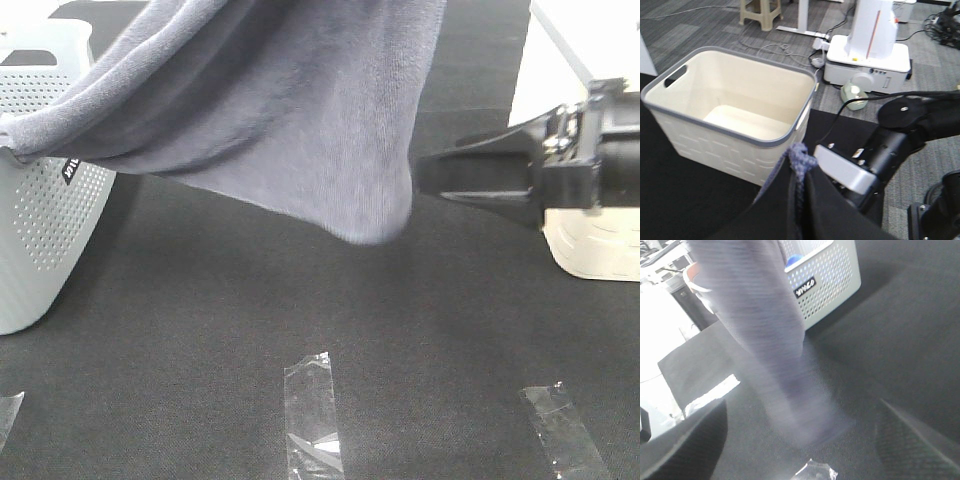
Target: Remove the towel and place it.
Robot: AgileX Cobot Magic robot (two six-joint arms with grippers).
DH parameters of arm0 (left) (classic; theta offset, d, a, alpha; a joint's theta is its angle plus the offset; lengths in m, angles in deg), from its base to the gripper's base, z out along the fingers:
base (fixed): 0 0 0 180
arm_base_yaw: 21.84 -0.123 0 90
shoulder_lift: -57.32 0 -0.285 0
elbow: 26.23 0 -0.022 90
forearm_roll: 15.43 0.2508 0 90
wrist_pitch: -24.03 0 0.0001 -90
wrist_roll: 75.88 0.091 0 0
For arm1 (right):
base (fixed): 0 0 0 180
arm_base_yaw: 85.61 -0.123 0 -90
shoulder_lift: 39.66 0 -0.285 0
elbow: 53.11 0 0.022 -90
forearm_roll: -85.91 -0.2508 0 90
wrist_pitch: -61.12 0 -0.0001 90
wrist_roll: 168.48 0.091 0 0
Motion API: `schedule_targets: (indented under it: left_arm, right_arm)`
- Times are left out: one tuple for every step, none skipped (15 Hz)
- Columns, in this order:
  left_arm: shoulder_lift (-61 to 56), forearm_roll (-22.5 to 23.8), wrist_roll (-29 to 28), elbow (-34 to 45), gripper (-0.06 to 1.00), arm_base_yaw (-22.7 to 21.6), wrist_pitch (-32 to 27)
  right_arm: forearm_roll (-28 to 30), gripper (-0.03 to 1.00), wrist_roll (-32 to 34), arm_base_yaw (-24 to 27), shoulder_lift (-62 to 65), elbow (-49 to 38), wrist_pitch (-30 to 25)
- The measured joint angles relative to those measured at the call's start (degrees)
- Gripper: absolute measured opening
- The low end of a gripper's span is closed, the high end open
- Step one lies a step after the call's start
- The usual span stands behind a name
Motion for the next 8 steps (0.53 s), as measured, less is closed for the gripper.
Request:
schedule_targets:
  left_arm:
    - [-0.06,-0.69,0.46,0.00,0.00,0.00,-0.69]
    - [-0.06,-0.69,0.46,0.00,0.00,0.00,-0.69]
    - [-0.06,-0.97,0.69,0.00,0.00,0.00,-0.92]
    - [-0.06,-1.03,0.69,0.00,0.00,0.00,-0.97]
    - [-0.06,-1.03,0.69,0.00,0.00,0.00,-1.03]
    - [-0.06,-1.03,0.69,0.00,0.00,0.00,-1.03]
    - [-0.06,-1.03,0.74,0.00,0.00,0.00,-1.15]
    - [-0.06,-1.03,0.80,0.00,0.00,0.00,-1.20]
  right_arm:
    - [-0.11,0.75,-0.52,0.00,-0.97,0.00,-0.69]
    - [-0.11,0.75,-0.52,0.00,-0.97,0.00,-0.69]
    - [-0.34,0.75,-1.49,0.00,-1.89,0.00,-2.01]
    - [-0.34,0.75,-2.29,0.00,-2.64,0.00,-3.32]
    - [-0.34,0.75,-3.04,0.00,-2.92,0.00,-4.07]
    - [-0.34,0.75,-3.38,0.00,-2.98,0.00,-4.13]
    - [-0.40,0.75,-3.50,0.00,-3.09,0.00,-4.07]
    - [-0.40,0.75,-3.72,0.00,-3.61,0.00,-3.78]
